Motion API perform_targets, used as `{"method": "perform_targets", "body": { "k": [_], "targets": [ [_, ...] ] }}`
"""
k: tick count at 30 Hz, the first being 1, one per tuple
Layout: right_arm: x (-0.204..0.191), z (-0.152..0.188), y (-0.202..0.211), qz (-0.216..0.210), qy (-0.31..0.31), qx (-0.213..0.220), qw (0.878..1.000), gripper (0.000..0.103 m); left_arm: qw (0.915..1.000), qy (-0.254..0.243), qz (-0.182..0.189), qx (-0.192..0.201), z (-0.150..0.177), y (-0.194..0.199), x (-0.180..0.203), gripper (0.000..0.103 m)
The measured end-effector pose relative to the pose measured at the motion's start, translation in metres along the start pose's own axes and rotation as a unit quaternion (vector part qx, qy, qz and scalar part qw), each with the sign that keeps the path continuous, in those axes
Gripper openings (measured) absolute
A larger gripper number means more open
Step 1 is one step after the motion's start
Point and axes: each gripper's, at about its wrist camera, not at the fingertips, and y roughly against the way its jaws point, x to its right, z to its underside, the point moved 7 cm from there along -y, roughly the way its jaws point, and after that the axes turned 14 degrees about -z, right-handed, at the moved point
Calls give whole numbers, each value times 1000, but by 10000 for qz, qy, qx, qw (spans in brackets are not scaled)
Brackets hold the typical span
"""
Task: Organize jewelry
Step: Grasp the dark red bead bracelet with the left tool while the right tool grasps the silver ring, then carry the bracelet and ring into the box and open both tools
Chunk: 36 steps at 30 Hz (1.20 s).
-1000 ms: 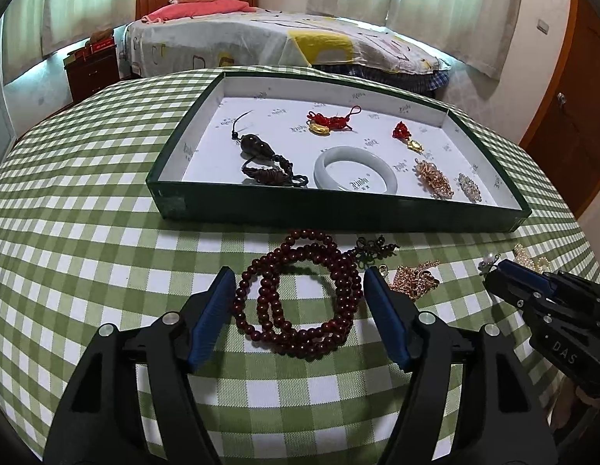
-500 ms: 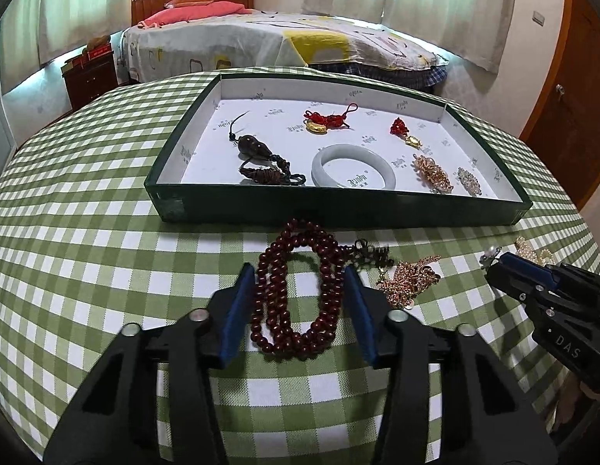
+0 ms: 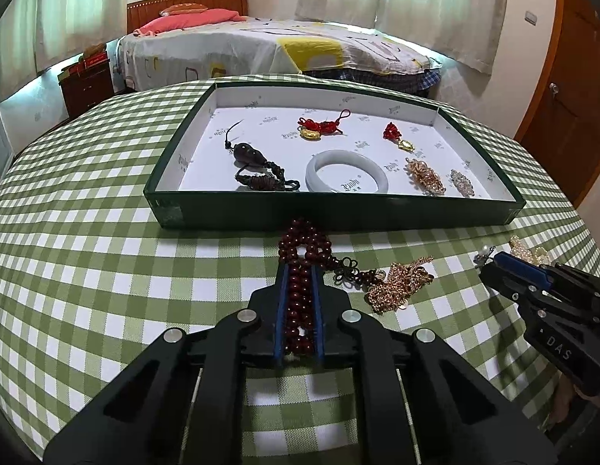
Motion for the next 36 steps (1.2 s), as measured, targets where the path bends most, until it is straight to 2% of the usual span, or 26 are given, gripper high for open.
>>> {"method": "perform_targets", "body": {
  "k": [18,36],
  "targets": [
    [-1,-1,6,-64,-80,145,9998,19,9995,120,37,286,-8,26,-12,11],
    [-12,-47,50,-112,31,811,9966,18,9965,330,167,753,-46,59,-17,11]
  ]
}}
